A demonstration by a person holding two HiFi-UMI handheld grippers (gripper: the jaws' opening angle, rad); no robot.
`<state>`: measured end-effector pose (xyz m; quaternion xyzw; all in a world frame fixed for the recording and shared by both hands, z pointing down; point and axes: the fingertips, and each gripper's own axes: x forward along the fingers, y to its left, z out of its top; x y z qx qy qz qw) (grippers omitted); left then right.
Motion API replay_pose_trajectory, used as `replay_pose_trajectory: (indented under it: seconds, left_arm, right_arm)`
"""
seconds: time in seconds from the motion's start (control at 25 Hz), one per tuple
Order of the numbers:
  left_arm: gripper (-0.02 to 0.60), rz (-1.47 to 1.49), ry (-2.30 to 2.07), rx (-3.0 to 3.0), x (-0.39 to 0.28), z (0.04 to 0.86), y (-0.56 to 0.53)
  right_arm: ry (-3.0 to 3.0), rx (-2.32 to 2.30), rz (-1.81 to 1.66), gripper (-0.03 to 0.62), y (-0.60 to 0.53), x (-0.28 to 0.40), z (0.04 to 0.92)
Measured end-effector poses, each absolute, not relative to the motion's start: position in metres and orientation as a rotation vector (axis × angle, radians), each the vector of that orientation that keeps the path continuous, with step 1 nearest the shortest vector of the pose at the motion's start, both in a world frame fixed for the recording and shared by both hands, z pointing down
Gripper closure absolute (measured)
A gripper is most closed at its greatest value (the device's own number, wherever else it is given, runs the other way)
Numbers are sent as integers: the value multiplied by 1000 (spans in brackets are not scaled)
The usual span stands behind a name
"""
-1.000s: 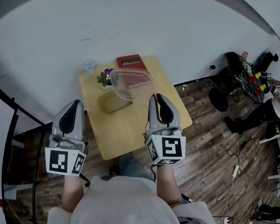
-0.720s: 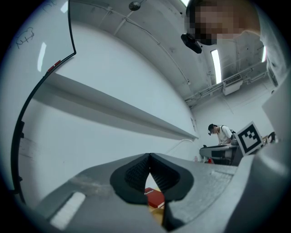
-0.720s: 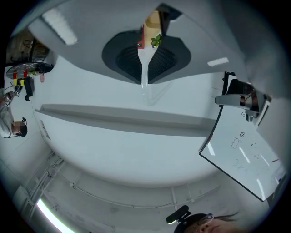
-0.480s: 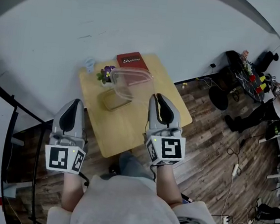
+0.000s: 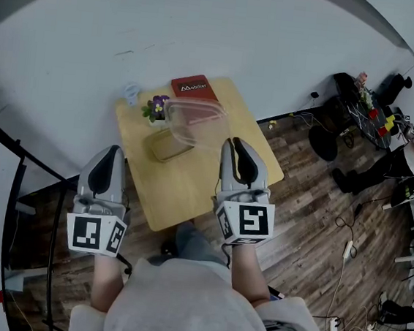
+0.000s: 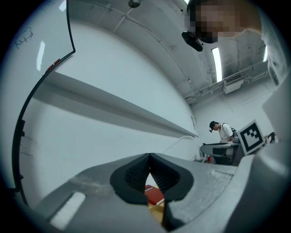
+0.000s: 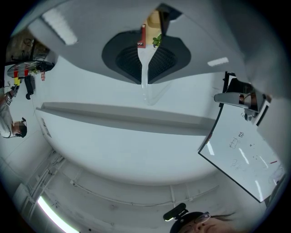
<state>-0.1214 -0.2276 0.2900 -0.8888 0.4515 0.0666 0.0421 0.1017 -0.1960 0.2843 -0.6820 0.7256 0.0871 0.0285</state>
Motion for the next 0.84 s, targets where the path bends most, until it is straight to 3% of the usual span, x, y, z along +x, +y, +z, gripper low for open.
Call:
replay_pose_trajectory:
  seconds: [0.84]
  left_arm:
    - [577,208,1379,-2727,-116,291,-228]
  right_arm:
    - [2229,-2097,284,553,-195,106,282]
